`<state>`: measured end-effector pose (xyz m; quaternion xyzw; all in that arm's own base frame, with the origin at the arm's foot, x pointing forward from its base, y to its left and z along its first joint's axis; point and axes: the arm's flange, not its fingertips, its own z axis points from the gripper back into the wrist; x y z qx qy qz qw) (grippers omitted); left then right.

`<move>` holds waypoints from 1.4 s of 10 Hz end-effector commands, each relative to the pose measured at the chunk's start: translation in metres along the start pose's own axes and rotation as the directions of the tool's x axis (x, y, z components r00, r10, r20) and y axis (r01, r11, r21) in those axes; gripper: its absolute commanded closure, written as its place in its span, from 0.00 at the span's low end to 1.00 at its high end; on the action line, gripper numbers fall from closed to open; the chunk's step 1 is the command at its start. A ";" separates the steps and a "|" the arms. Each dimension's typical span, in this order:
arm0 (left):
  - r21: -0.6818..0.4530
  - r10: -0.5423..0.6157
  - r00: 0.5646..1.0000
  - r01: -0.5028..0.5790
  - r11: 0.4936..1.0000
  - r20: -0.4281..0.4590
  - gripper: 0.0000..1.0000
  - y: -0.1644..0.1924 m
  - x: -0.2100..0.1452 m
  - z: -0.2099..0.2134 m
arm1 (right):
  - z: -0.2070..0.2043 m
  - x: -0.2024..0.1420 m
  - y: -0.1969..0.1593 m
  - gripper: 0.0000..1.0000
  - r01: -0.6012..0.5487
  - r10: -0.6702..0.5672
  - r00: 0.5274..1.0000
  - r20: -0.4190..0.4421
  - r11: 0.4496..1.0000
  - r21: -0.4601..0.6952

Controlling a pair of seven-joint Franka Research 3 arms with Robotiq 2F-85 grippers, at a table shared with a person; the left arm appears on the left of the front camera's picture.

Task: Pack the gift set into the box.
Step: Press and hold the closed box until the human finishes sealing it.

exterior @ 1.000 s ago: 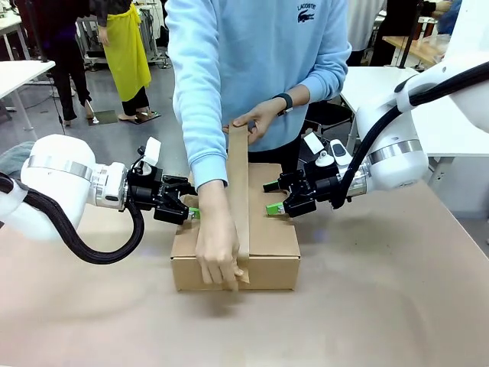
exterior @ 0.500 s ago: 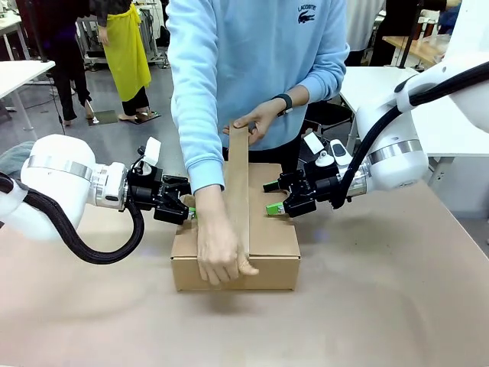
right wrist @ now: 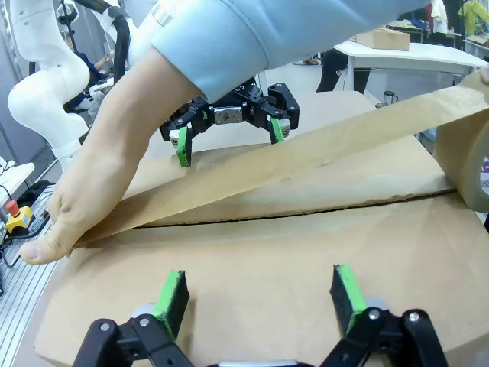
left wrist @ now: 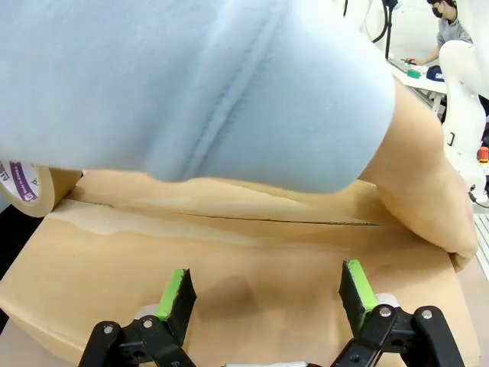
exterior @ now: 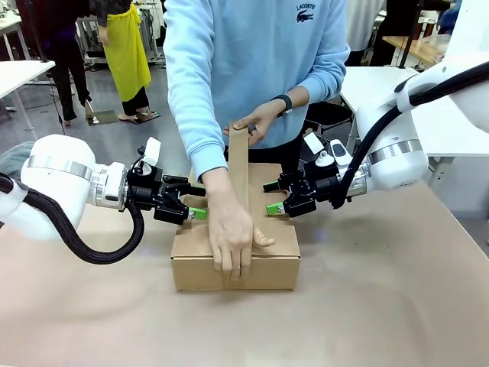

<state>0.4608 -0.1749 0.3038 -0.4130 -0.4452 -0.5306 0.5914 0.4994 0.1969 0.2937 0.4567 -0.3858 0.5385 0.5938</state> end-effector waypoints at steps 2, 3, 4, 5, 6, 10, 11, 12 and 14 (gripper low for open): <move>0.000 0.000 1.000 0.000 1.000 -0.004 0.00 0.000 -0.001 0.000 | -0.003 -0.003 0.000 0.00 0.001 -0.001 1.000 0.001 1.000 -0.006; 0.000 0.000 1.000 0.000 1.000 -0.004 0.00 0.000 -0.001 0.000 | -0.003 -0.003 0.000 0.00 0.001 -0.001 1.000 0.001 1.000 -0.006; 0.000 0.000 1.000 0.000 1.000 -0.004 0.00 0.000 -0.001 0.000 | -0.003 -0.003 0.000 0.00 0.001 -0.001 1.000 0.001 1.000 -0.006; 0.000 0.000 1.000 0.000 1.000 -0.004 0.00 0.000 -0.001 0.000 | -0.003 -0.003 0.000 0.00 0.001 -0.001 1.000 0.001 1.000 -0.006; 0.000 0.000 1.000 0.000 1.000 -0.004 0.00 0.000 -0.001 0.000 | -0.003 -0.003 0.000 0.00 0.001 -0.001 1.000 0.001 1.000 -0.006; 0.000 0.000 1.000 0.000 1.000 -0.004 0.00 0.000 -0.001 0.000 | -0.003 -0.003 0.000 0.00 0.001 -0.001 1.000 0.001 1.000 -0.006; 0.000 0.000 1.000 0.000 1.000 -0.004 0.00 0.000 -0.001 0.000 | -0.003 -0.003 0.000 0.00 0.001 -0.001 1.000 0.001 1.000 -0.006; 0.000 0.000 1.000 0.000 1.000 -0.004 0.00 0.000 -0.001 0.000 | -0.003 -0.003 0.000 0.00 0.001 -0.001 1.000 0.001 1.000 -0.006; 0.000 0.000 1.000 0.000 1.000 -0.004 0.00 0.000 -0.001 0.000 | -0.003 -0.003 0.000 0.00 0.001 -0.001 1.000 0.001 1.000 -0.006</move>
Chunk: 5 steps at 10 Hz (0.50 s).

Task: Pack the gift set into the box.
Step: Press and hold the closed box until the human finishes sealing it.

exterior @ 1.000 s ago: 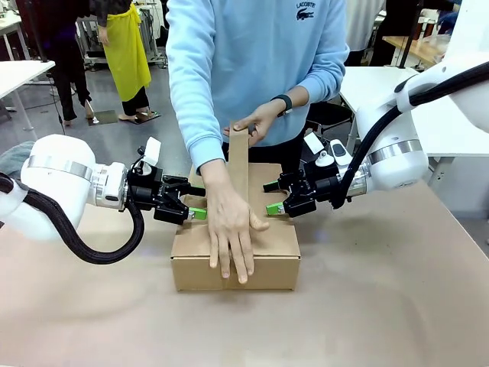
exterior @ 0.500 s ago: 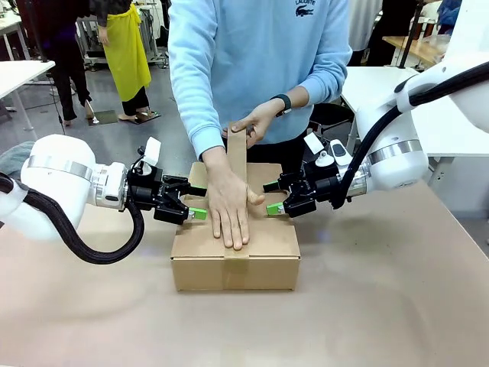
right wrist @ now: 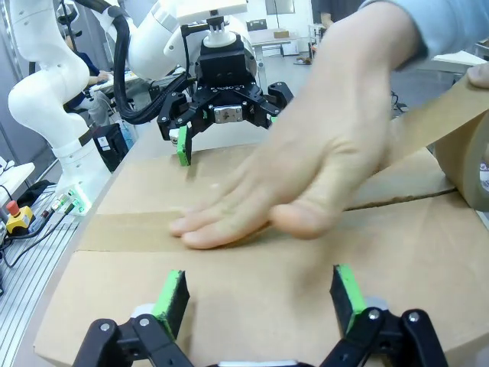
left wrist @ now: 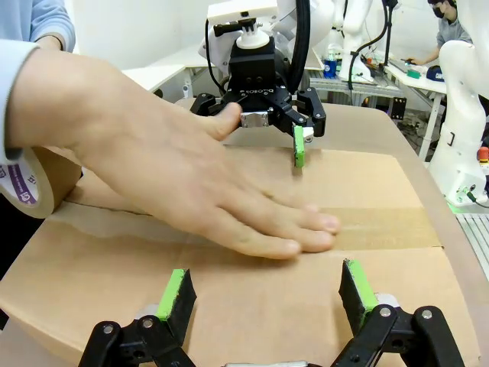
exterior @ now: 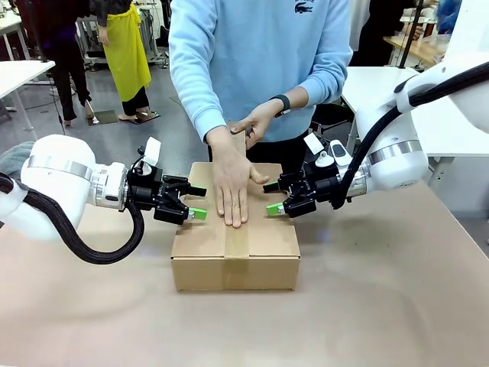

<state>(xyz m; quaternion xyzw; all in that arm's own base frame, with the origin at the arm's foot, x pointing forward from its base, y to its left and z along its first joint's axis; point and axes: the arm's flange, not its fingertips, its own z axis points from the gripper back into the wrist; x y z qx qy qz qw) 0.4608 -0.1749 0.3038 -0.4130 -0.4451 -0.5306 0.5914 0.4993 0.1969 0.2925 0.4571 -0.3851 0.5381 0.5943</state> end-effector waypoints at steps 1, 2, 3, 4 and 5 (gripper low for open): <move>0.000 0.000 1.000 0.000 1.000 -0.004 0.00 0.000 -0.001 0.000 | -0.002 -0.002 0.000 0.00 -0.001 0.001 1.000 0.002 1.000 -0.006; 0.000 0.000 1.000 0.000 1.000 -0.004 0.00 0.000 -0.001 0.000 | -0.002 -0.002 0.000 0.00 -0.001 0.001 1.000 0.002 1.000 -0.006; 0.000 0.000 1.000 0.000 1.000 -0.004 0.00 0.000 -0.001 0.000 | -0.002 -0.002 0.000 0.00 -0.001 0.001 1.000 0.002 1.000 -0.006; 0.000 0.000 1.000 0.000 1.000 -0.004 0.00 0.000 -0.001 0.000 | -0.002 -0.002 0.000 0.00 -0.001 0.001 1.000 0.002 1.000 -0.006; 0.000 0.000 1.000 0.000 1.000 -0.004 0.00 0.000 -0.001 0.000 | -0.002 -0.002 0.000 0.00 -0.001 0.001 1.000 0.002 1.000 -0.006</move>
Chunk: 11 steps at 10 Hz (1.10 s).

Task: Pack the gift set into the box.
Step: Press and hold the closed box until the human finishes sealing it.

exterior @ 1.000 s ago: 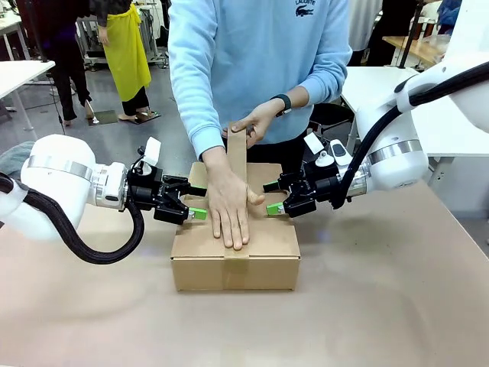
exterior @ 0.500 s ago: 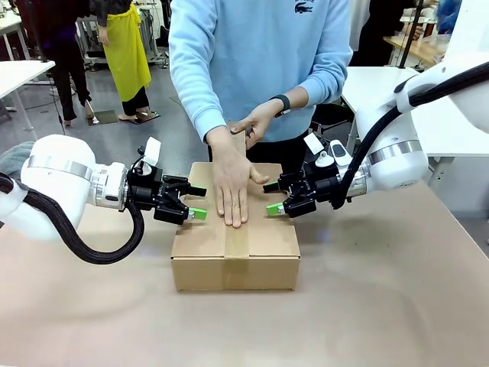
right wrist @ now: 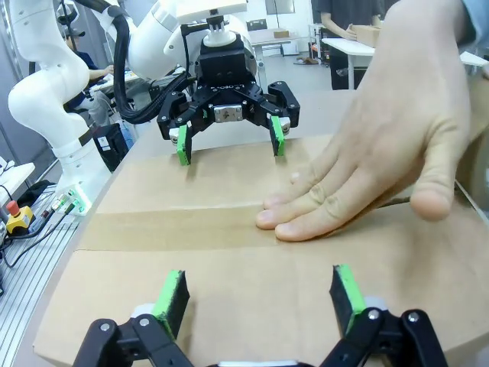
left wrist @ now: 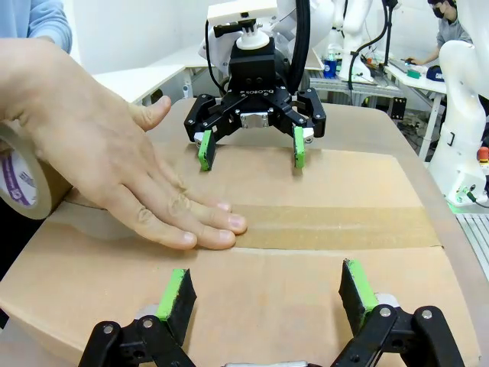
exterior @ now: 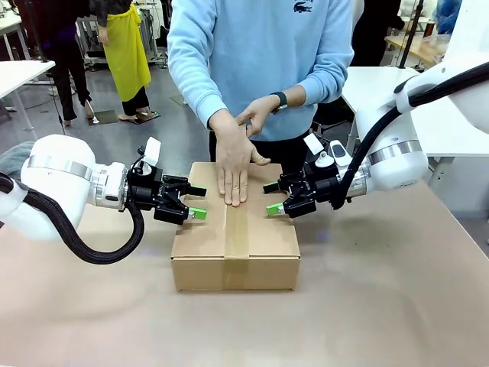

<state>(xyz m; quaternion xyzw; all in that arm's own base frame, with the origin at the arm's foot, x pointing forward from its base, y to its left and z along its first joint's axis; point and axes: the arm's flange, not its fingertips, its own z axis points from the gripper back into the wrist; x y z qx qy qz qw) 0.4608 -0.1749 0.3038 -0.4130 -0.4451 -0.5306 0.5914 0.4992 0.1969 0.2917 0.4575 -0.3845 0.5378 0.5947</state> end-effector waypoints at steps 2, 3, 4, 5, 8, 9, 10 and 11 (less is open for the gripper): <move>0.000 0.000 1.000 0.000 1.000 -0.004 0.00 0.000 -0.001 0.000 | -0.002 -0.001 0.000 0.00 -0.002 0.002 1.000 0.002 1.000 -0.007; 0.000 0.000 1.000 0.000 1.000 -0.004 0.00 0.000 -0.001 0.000 | -0.002 -0.001 0.000 0.00 -0.002 0.002 1.000 0.002 1.000 -0.007; 0.000 0.000 1.000 0.000 1.000 -0.004 0.00 0.000 -0.001 0.000 | -0.002 -0.001 0.000 0.00 -0.002 0.002 1.000 0.002 1.000 -0.007; 0.000 0.000 1.000 0.000 1.000 -0.004 0.00 0.000 -0.001 0.000 | -0.002 -0.001 0.000 0.00 -0.002 0.002 1.000 0.002 1.000 -0.007; 0.000 0.000 1.000 0.000 1.000 -0.004 0.00 0.000 -0.001 0.000 | -0.002 -0.001 0.000 0.00 -0.002 0.002 1.000 0.002 1.000 -0.007; 0.000 0.000 1.000 0.000 1.000 -0.004 0.00 0.000 -0.001 0.000 | -0.002 -0.001 0.000 0.00 -0.002 0.002 1.000 0.002 1.000 -0.007; 0.000 0.000 1.000 0.000 1.000 -0.004 0.00 0.000 -0.001 0.000 | -0.002 -0.001 0.000 0.00 -0.002 0.002 1.000 0.002 1.000 -0.007; 0.000 0.000 1.000 0.000 1.000 -0.004 0.00 0.000 -0.001 0.000 | -0.002 -0.001 0.000 0.00 -0.002 0.002 1.000 0.002 1.000 -0.007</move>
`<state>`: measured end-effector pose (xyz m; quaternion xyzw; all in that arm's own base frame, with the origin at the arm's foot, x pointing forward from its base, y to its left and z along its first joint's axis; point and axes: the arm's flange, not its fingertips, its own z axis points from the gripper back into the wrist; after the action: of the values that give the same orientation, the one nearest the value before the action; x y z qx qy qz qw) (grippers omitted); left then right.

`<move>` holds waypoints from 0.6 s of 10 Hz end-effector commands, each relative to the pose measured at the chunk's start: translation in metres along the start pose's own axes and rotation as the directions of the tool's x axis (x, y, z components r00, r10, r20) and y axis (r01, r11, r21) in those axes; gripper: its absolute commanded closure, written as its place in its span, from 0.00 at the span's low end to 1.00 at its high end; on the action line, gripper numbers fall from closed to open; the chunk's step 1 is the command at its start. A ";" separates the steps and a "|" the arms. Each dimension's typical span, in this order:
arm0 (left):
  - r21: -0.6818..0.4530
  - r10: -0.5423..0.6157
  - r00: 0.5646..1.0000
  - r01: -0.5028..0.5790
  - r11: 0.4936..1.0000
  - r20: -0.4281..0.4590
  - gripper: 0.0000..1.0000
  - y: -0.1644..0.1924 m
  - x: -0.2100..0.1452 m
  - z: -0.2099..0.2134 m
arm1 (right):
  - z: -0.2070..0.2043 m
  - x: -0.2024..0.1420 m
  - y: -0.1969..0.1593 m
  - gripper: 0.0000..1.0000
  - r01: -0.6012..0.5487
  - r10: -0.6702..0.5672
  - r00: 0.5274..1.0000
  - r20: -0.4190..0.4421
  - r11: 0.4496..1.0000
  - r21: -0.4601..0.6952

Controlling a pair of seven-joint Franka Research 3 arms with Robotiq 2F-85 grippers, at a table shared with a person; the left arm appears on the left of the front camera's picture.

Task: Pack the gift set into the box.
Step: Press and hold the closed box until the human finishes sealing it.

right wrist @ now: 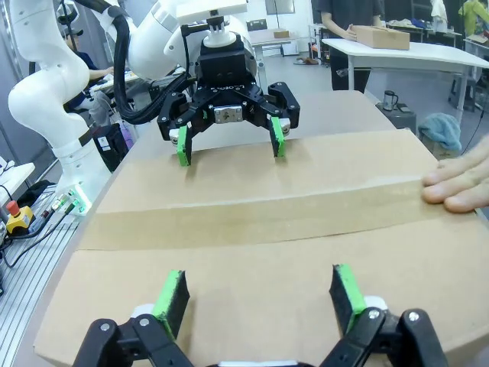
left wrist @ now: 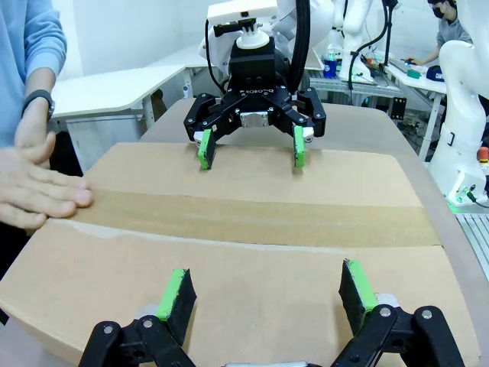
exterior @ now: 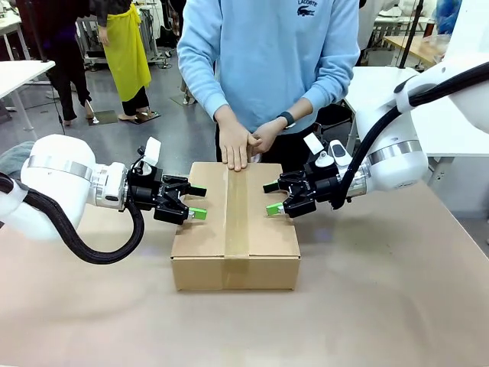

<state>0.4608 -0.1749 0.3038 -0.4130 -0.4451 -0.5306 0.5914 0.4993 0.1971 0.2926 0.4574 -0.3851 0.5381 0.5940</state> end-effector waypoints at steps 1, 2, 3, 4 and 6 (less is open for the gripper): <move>0.000 0.000 1.000 0.000 1.000 -0.004 0.00 0.000 -0.001 0.000 | -0.002 -0.002 0.000 0.00 -0.001 0.001 1.000 0.001 1.000 -0.007; 0.000 0.000 1.000 0.000 1.000 -0.004 0.00 0.000 -0.001 0.000 | -0.002 -0.002 0.000 0.00 -0.001 0.001 1.000 0.001 1.000 -0.007; 0.000 0.000 1.000 0.000 1.000 -0.004 0.00 0.000 -0.001 0.000 | -0.002 -0.002 0.000 0.00 -0.001 0.001 1.000 0.001 1.000 -0.007; 0.000 0.000 1.000 0.000 1.000 -0.004 0.00 0.000 -0.001 0.000 | -0.002 -0.002 0.000 0.00 -0.001 0.001 1.000 0.001 1.000 -0.007; 0.000 0.000 1.000 0.000 1.000 -0.004 0.00 0.000 -0.001 0.000 | -0.002 -0.002 0.000 0.00 -0.001 0.001 1.000 0.001 1.000 -0.007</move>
<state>0.4608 -0.1749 0.3038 -0.4130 -0.4451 -0.5306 0.5914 0.4993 0.1973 0.2930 0.4581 -0.3853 0.5382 0.5933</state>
